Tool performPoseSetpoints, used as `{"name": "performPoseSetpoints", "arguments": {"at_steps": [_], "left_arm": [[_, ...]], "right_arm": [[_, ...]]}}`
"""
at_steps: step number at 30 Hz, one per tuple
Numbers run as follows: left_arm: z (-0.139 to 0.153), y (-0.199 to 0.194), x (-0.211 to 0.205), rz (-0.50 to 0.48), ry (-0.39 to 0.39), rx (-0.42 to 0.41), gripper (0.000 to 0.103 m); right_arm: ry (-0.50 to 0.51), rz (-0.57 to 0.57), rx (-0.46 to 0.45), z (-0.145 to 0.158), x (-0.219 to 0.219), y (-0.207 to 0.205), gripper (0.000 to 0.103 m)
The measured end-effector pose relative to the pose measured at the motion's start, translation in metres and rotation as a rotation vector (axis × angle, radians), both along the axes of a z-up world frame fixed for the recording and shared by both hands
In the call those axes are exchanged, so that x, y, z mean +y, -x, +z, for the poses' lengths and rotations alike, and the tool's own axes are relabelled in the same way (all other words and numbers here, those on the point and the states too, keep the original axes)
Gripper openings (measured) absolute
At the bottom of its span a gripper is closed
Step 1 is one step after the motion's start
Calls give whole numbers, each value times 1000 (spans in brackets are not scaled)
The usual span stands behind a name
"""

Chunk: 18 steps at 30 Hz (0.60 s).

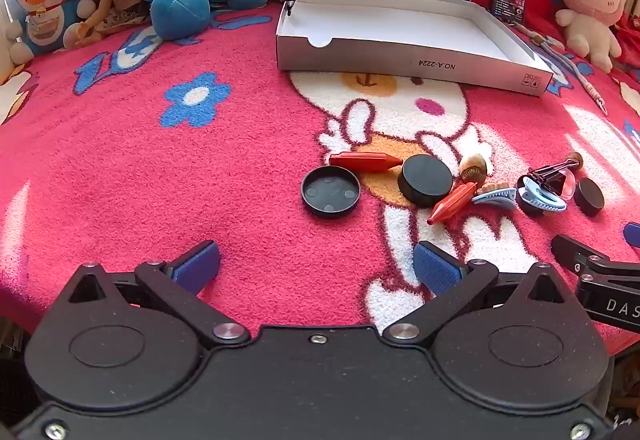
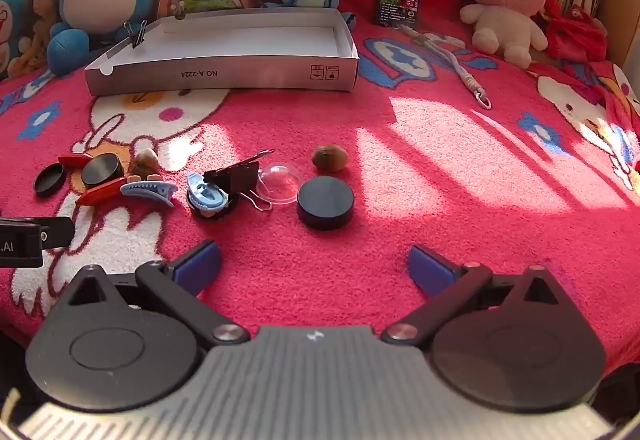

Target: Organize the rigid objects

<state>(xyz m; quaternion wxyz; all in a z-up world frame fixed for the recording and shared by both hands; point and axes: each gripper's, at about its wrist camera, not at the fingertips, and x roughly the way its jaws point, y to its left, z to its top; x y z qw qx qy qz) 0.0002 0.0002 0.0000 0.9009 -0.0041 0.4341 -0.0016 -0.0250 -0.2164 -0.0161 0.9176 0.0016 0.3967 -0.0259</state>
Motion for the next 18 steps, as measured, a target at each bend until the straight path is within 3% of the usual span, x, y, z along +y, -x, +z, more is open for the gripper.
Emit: {"name": "performPoseSetpoints", "arguments": {"at_steps": [18], "left_arm": [[0,0,0,0,-3,-5,103]], "right_arm": [[9,-5,-17,3,2,0,103]]}}
